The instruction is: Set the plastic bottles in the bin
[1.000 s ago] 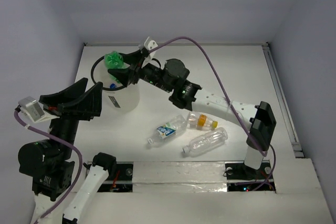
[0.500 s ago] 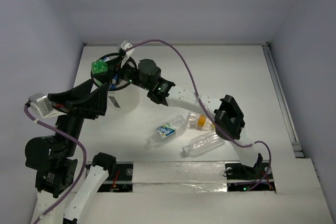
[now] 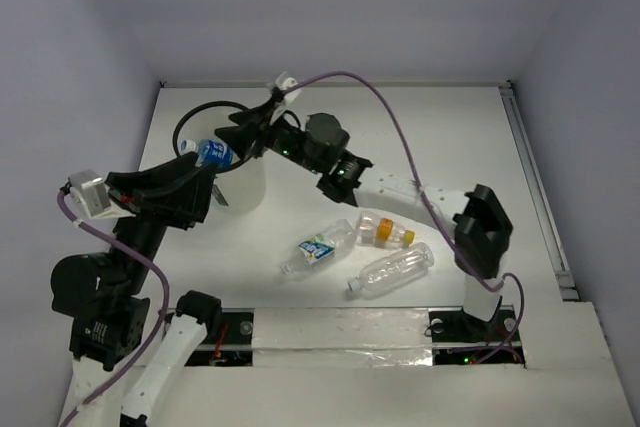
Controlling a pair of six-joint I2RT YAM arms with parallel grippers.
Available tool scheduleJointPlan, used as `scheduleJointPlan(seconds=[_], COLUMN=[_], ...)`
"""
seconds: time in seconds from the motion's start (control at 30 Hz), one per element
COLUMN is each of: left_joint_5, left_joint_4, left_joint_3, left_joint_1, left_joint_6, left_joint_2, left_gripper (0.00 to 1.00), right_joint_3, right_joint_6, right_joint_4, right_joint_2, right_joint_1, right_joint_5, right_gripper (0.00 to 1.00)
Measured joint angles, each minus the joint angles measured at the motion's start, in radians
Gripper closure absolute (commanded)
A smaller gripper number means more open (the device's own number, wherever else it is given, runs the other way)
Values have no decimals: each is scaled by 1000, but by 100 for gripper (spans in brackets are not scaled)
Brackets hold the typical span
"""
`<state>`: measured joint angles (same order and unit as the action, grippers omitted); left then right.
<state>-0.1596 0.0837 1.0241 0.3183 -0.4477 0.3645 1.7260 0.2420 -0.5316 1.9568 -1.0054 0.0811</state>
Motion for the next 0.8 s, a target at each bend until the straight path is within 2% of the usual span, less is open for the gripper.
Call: scheduleJointPlan(seconds=[0.03, 0.07, 0.1, 0.17, 0.2, 0.27, 0.37, 0.4, 0.5, 0.57, 0.6, 0.63, 0.67, 0.7, 0.77, 0.8], left_joint_5=[-19, -34, -54, -95, -116, -142, -119, -92, 10, 93, 129, 168, 208, 241, 282, 298], left_joint_4=[-13, -27, -53, -101, -121, -164, -203, -202, -174, -167, -153, -138, -121, -103, -68, -53], left_joint_3=[-3, -11, -29, -80, -113, -183, -314, -349, -390, -386, -383, -379, -377, -376, -375, -373], left_joint_1=[0, 0, 0, 0, 0, 6, 67, 109, 290, 422, 481, 524, 561, 586, 625, 639], left_joint_6=[-8, -14, -25, -50, -62, -90, -124, -129, -121, -99, -84, -71, -60, -47, -28, -21], left_joint_2=[9, 21, 32, 64, 85, 137, 201, 222, 304, 368, 400, 428, 458, 486, 533, 554], left_gripper=[53, 56, 62, 74, 77, 82, 91, 95, 95, 90, 77, 70, 60, 43, 29, 19], right_joint_3=[-87, -165, -259, -482, -515, -689, -871, -920, -1067, -1122, -1132, -1136, -1136, -1136, -1136, -1136], right_joint_6=[11, 18, 37, 79, 86, 104, 144, 162, 211, 230, 233, 235, 242, 245, 246, 248], right_joint_4=[-24, -45, -85, -134, -136, -136, -121, -110, -54, 29, 72, 124, 175, 220, 295, 330], right_joint_2=[-60, -114, -181, -319, -377, -544, -751, -817, -1042, -1183, -1239, -1291, -1341, -1384, -1462, -1491], right_joint_1=[9, 22, 40, 84, 103, 142, 149, 146, 146, 146, 146, 146, 146, 146, 146, 146], right_joint_5=[-6, -10, -15, -45, -52, -134, -206, -218, -251, -285, -299, -314, -330, -340, -348, -351], right_gripper=[65, 75, 91, 100, 100, 100, 100, 100, 100, 91, 87, 75, 69, 60, 53, 47])
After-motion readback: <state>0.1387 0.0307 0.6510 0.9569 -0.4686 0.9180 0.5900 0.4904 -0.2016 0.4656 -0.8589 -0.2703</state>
